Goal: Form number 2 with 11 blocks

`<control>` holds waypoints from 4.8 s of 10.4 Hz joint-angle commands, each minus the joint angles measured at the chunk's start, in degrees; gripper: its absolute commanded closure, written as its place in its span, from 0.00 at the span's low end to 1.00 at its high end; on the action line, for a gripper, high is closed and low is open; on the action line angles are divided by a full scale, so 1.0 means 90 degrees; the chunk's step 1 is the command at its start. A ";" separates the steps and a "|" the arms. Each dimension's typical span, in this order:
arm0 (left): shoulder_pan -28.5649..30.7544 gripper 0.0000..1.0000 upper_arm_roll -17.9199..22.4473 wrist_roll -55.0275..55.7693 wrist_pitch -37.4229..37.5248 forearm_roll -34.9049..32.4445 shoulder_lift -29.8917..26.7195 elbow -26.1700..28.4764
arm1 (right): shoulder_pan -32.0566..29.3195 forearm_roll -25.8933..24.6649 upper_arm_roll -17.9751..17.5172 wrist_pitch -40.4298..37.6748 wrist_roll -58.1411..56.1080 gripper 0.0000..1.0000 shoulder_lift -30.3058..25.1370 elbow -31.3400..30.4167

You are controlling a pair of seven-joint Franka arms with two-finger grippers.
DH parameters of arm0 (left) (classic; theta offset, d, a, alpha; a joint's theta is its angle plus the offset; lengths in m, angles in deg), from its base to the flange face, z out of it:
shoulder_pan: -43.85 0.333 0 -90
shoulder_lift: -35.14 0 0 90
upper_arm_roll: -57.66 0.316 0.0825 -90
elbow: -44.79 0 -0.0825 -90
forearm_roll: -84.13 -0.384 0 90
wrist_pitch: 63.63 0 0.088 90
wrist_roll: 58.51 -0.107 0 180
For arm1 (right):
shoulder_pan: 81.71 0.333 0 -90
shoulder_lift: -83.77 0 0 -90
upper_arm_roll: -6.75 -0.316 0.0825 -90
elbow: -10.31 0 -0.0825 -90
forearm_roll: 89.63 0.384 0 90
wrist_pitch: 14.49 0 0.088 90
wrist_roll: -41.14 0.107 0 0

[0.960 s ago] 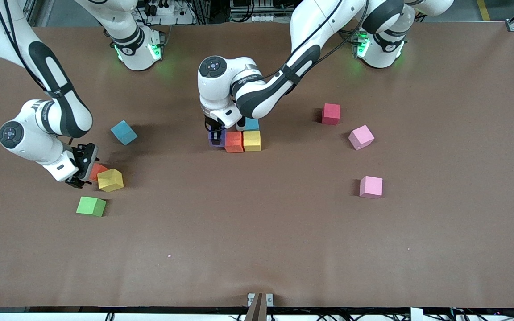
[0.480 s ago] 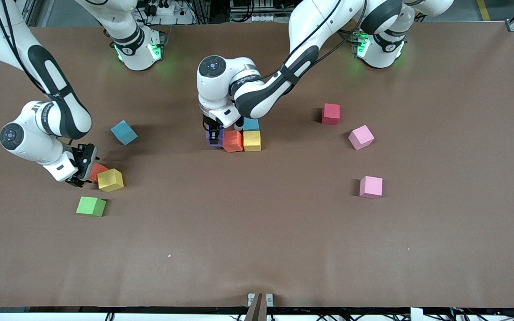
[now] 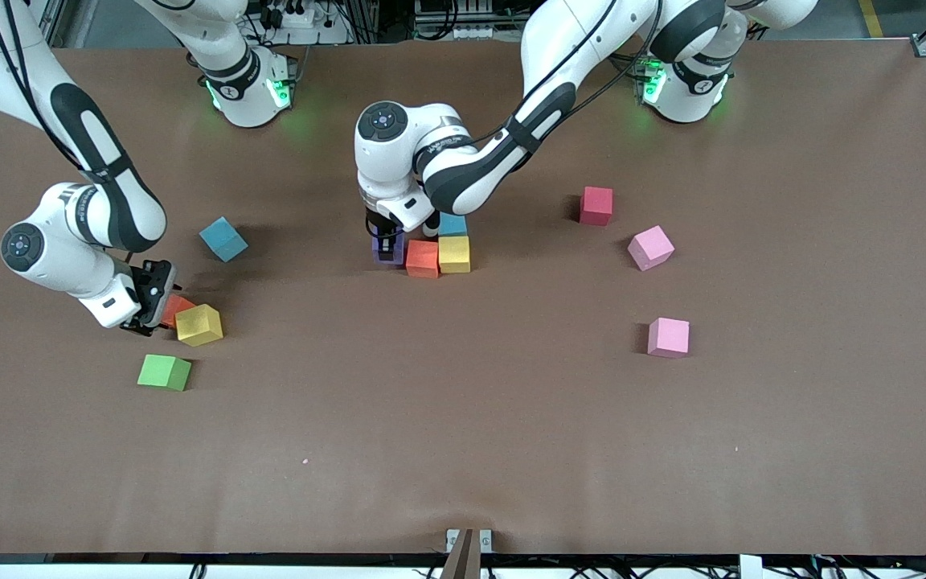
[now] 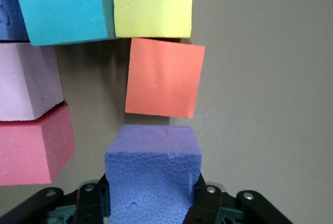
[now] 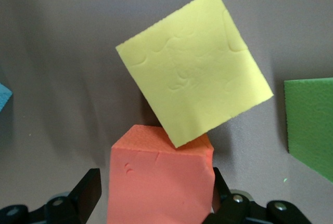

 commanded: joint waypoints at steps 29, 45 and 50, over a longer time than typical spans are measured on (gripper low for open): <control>-0.0477 0.00 0.0523 0.0824 0.0028 -0.0068 -0.0222 0.0034 | 0.1065 0.0200 -0.0505 -0.0847 0.3415 0.65 -0.0708 0.0508; 0.4344 0.00 -0.0639 -0.5508 0.1114 -0.0058 -0.2235 0.2514 | 0.5605 0.0689 0.0371 -0.0222 1.3039 0.66 0.0277 0.1504; 0.5079 0.00 -0.0658 -0.8574 0.1036 -0.0058 -0.2187 0.2739 | 0.5989 0.0210 0.0803 -0.0232 1.3137 0.66 0.0492 0.1495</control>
